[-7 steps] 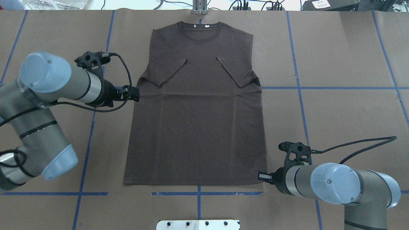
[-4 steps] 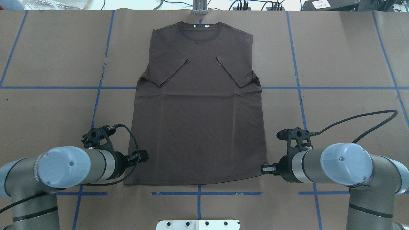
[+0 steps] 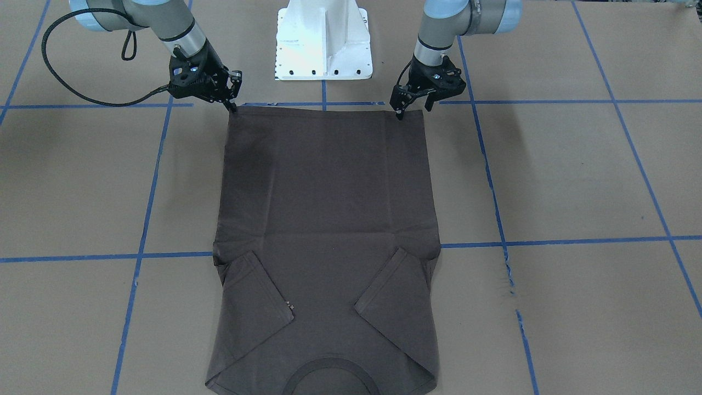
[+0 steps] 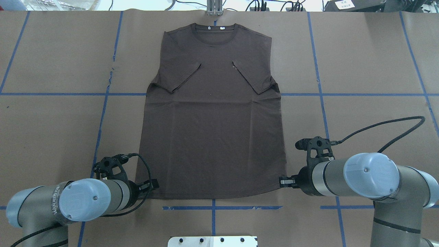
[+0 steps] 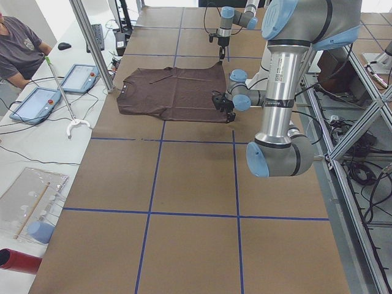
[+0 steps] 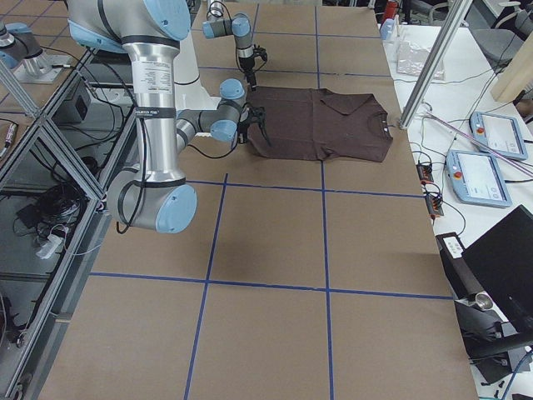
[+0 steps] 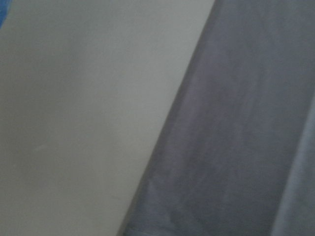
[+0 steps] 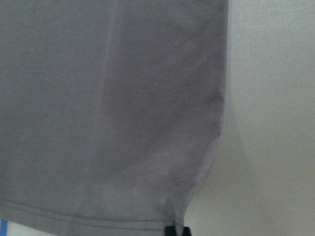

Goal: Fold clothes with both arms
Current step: 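Grasp the hem corners with both grippers and lift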

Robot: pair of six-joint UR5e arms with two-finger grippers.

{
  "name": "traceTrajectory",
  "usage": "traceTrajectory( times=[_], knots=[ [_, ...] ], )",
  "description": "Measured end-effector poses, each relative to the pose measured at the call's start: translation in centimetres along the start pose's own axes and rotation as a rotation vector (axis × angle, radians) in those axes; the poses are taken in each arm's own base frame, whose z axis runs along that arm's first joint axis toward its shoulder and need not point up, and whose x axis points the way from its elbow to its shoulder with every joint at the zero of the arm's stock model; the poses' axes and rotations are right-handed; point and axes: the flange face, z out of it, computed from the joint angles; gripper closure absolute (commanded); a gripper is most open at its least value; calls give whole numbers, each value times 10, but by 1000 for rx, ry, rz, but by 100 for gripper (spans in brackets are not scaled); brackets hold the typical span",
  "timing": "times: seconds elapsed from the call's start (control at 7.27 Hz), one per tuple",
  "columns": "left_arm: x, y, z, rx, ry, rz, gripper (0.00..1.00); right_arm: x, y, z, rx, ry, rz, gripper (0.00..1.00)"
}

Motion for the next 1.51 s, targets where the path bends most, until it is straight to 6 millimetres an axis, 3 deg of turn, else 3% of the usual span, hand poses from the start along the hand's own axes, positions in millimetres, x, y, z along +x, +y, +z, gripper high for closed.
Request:
traceTrajectory(
  times=[0.41, 0.55, 0.69, 1.37, 1.51],
  knots=[
    [-3, 0, 7, 1, -16, 10, 82, -1, -1, -1, 2, -3, 0, 100],
    [-3, 0, 7, 2, -16, 11, 93, -1, -1, -1, 3, -4, 0, 100],
    [-3, -1, 6, 3, -16, 13, 100, -1, -2, -2, 4, -4, 1, 100],
    [1, 0, -6, -3, -13, 23, 100, -1, -3, -5, 8, -7, 2, 100],
    [5, 0, -19, -7, 7, 22, 100, -2, -3, -10, 9, -16, 2, 100]
  ],
)
